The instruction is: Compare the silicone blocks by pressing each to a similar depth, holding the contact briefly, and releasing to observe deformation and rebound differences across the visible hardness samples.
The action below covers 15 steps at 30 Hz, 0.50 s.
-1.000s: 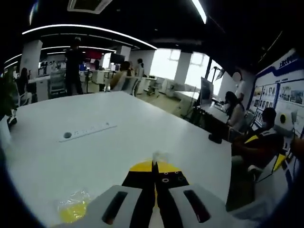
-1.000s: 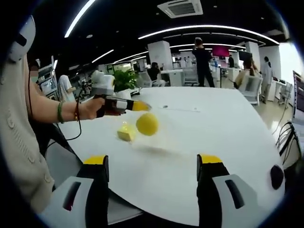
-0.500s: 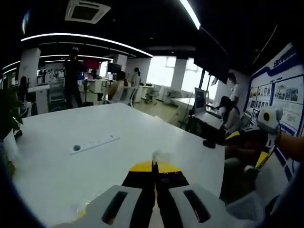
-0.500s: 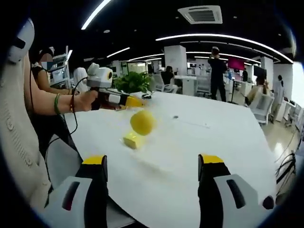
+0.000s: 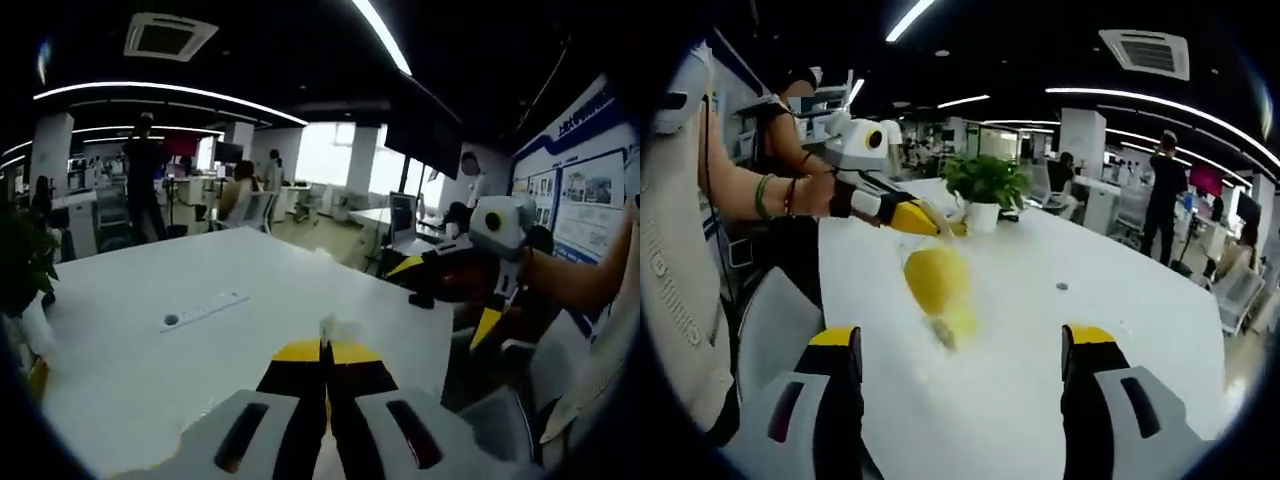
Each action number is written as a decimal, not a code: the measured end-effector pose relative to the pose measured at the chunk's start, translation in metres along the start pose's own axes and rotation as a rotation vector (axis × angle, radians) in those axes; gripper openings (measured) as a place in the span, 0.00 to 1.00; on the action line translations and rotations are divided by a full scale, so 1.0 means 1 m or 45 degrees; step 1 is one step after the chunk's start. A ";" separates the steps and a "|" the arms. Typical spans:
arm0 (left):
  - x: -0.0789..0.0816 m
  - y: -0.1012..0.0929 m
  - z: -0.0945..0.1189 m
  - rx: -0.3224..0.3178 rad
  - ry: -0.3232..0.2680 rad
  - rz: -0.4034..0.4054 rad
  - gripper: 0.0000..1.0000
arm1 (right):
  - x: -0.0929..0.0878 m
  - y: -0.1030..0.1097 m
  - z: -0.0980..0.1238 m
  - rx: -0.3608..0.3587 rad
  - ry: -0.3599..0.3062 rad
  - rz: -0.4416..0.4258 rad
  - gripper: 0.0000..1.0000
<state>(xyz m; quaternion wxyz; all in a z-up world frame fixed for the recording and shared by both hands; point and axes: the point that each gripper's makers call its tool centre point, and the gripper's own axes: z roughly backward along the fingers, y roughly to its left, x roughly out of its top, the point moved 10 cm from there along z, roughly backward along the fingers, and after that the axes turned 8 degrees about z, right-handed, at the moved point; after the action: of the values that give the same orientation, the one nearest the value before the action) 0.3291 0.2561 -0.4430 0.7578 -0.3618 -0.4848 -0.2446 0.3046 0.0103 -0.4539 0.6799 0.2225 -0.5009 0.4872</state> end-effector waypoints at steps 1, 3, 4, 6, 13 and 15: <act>0.001 -0.001 0.004 -0.004 0.002 -0.006 0.00 | 0.004 0.000 -0.008 0.029 0.004 0.012 0.77; 0.002 -0.009 0.008 -0.010 0.006 -0.031 0.00 | 0.010 -0.001 -0.022 0.071 -0.005 0.047 0.77; 0.003 -0.010 0.010 -0.014 0.009 -0.035 0.00 | 0.012 0.000 -0.027 0.090 -0.001 0.050 0.77; 0.005 -0.007 0.015 -0.029 0.002 -0.019 0.00 | 0.019 0.002 -0.040 0.150 -0.010 0.074 0.77; 0.013 -0.002 0.024 -0.065 0.004 -0.039 0.00 | 0.030 0.006 -0.076 0.273 -0.006 0.116 0.77; 0.014 0.000 0.025 -0.077 0.006 -0.039 0.00 | 0.032 0.007 -0.084 0.314 -0.008 0.129 0.75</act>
<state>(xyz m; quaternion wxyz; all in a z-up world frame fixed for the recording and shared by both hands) 0.3211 0.2755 -0.4238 0.7439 -0.3764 -0.4809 -0.2715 0.3381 0.0940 -0.4604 0.6202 0.2804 -0.4500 0.5782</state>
